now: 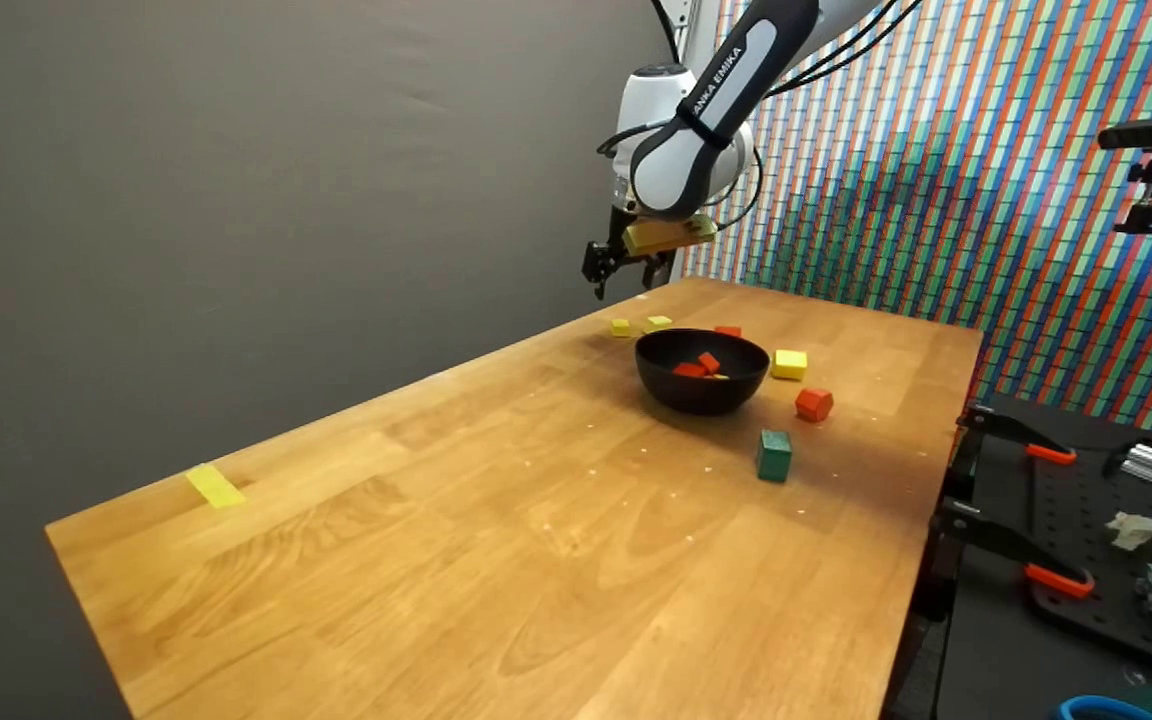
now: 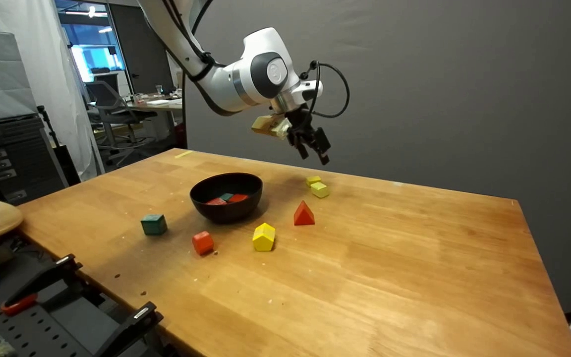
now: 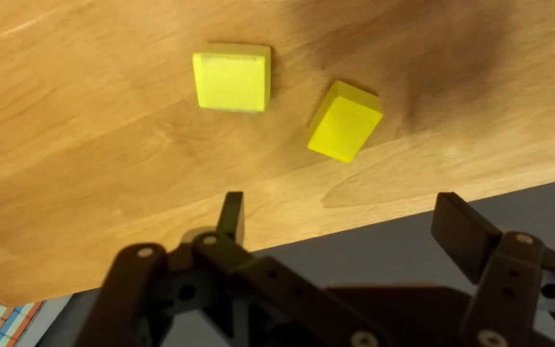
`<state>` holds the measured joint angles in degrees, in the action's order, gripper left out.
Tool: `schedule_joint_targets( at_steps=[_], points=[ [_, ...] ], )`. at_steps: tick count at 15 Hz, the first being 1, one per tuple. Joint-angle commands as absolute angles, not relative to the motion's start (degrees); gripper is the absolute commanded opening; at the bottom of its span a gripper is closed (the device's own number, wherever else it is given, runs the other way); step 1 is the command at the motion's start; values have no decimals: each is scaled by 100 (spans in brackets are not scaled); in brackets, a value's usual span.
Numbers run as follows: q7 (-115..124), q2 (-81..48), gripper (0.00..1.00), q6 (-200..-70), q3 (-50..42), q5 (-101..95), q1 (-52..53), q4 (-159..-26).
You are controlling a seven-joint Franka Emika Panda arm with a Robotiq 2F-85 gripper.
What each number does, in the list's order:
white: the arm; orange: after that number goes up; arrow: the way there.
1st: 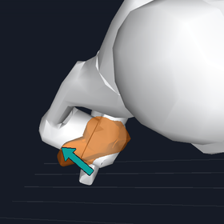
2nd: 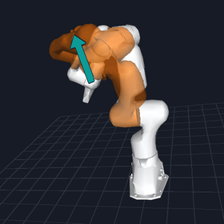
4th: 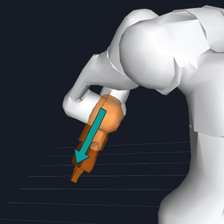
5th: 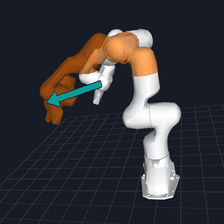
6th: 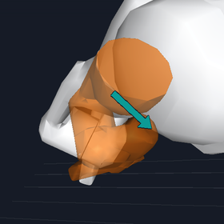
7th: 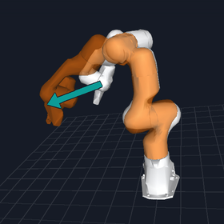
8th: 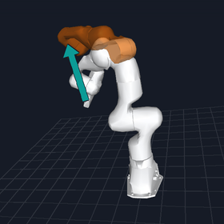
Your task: Put all the blocks in the bowl
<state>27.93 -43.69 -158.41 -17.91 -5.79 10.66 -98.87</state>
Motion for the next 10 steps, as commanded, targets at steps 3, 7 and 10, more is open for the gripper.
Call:
schedule_joint_targets(
  at_steps=[3,7,10],
  points=[
    [2632,-4544,100,-15792,-1590,-425,899,-9740],
    [2517,-4776,100,-15756,-1341,-285,749,-9539],
    [2403,-4976,100,-15699,-1173,-170,639,-9330]
  ],
)
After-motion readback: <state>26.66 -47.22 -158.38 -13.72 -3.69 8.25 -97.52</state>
